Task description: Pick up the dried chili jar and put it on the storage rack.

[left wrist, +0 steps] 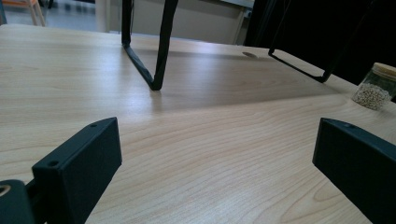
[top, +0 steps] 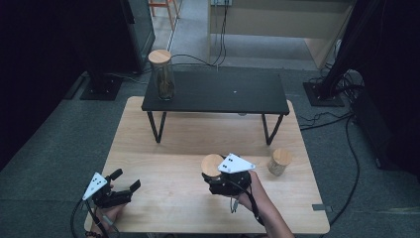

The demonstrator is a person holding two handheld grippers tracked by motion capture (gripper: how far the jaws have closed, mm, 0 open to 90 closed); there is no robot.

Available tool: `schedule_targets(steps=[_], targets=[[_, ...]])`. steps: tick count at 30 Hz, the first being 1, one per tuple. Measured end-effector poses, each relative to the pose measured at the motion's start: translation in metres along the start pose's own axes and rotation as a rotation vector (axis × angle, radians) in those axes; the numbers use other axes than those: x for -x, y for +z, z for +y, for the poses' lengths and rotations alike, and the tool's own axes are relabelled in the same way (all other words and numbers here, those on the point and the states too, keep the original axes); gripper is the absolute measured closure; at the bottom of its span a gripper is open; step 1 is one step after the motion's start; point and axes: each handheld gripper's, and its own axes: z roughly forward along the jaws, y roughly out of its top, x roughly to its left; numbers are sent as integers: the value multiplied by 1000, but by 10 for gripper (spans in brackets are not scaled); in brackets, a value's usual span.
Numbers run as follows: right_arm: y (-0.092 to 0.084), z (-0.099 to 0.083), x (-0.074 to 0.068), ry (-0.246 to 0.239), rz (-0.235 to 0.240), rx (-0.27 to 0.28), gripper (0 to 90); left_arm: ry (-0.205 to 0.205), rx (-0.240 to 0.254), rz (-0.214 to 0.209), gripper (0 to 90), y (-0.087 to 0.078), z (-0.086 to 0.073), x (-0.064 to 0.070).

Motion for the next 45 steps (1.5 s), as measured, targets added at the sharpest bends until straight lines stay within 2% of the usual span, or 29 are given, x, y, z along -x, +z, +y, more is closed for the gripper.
schedule_targets(steps=[13, 16, 30, 36, 45], targets=[[-10, 23, 8, -14, -4, 25, 257, 2, 3, -3, 12, 0, 0, 0], [-11, 28, 9, -17, -6, 27, 257, -4, 4, 12, 0, 0, 0, 1], [-15, 46, 11, -37, -13, 34, 257, -1, -2, -3, 0, 0, 1, -1], [-16, 55, 16, -32, -15, 45, 257, -1, -2, -3, 0, 0, 1, -1], [-15, 64, 24, -22, -43, 45, 257, -6, -1, -8, 0, 0, 1, -3]])
